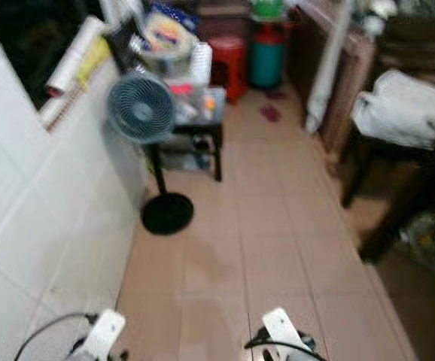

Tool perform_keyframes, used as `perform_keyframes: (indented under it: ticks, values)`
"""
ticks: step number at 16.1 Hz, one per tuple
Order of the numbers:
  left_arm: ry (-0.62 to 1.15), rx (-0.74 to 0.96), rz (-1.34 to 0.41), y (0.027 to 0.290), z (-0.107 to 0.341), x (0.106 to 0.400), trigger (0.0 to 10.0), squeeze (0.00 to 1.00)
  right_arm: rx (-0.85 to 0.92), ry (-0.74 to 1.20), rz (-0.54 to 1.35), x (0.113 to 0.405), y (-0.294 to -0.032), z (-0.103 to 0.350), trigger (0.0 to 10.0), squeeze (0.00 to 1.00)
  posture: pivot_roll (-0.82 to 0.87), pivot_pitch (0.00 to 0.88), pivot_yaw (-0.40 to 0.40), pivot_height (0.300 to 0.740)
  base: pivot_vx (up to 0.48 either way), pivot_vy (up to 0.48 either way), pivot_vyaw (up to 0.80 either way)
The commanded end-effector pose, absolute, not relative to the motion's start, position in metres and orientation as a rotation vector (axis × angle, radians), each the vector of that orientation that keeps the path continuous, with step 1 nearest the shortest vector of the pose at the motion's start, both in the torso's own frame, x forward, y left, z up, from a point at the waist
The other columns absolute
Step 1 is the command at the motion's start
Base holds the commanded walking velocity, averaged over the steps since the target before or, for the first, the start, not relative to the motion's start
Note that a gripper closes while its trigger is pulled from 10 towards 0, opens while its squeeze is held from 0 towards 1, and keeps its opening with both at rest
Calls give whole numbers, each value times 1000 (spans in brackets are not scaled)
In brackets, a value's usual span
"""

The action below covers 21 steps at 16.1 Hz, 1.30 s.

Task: Setting the table

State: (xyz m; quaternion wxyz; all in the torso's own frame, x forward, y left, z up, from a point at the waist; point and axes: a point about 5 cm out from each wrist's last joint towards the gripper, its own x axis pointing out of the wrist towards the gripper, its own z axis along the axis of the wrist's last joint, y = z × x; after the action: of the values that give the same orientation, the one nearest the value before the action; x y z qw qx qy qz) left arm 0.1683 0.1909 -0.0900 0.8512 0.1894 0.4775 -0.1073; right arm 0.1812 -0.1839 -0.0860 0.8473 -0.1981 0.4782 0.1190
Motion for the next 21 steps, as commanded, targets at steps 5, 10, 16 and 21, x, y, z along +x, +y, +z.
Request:
perform_keyframes:
  ticks: [5, 10, 16, 21]
  values:
    - [1028, 426, -204, 203, -90, 165, 10000, 0, -411, 988, 291, 185, -170, -85, 10000, 0, -11, 0, 7, 740, 456, 0, 0]
    - [1036, 429, -206, 202, -91, 162, 10000, 0, -420, 994, 297, 184, -171, -86, 10000, 0, -14, 0, 5, 740, 478, 0, 0]
    - [1043, 429, -202, 202, -92, 160, 10000, 0, -423, 1000, 300, 184, -172, -86, 10000, 0, -12, 0, 3, 740, 400, 0, 0]
    - [1040, 427, -166, 203, -91, 162, 10000, 0, -424, 999, 309, 184, -171, -86, 10000, 0, -4, 0, -3, 740, 0, 0, 0]
